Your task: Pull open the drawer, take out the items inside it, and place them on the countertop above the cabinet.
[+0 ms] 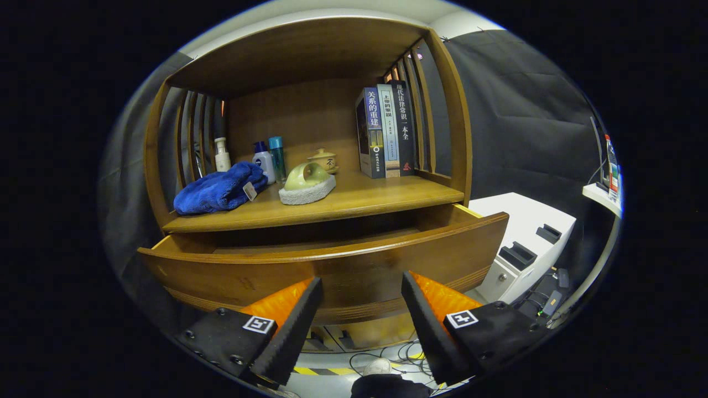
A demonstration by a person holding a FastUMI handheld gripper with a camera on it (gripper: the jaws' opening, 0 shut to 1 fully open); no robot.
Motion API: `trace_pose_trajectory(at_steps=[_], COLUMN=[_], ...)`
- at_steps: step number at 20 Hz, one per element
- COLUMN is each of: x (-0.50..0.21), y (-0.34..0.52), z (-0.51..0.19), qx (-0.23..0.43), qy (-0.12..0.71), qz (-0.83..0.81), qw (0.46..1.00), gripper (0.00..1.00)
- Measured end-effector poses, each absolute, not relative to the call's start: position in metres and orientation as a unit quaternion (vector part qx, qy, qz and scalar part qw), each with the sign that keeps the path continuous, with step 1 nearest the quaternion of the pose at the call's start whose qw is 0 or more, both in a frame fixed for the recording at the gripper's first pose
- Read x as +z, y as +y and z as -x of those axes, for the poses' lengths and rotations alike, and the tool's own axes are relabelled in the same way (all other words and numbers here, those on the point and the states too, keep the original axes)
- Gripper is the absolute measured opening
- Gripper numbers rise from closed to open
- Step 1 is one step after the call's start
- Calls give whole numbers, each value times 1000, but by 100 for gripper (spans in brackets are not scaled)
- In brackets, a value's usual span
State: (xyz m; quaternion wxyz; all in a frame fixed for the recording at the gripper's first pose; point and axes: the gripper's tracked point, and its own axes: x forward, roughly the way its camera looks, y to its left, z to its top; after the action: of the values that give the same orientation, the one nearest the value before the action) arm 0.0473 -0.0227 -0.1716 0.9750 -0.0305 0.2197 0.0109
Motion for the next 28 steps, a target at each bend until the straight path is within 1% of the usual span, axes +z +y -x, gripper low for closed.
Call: trace_pose_trajectory(at_steps=[19,23,25,28], x=[-182,-181,-182,-146], y=[-8,-9,-13,-7], z=[-118,-118,-114,-108], qx=[11,15,2,8], qy=[219,216,226,202], qz=[42,47,32,5], qw=[975,975,974,979], gripper=[97,97,97,98])
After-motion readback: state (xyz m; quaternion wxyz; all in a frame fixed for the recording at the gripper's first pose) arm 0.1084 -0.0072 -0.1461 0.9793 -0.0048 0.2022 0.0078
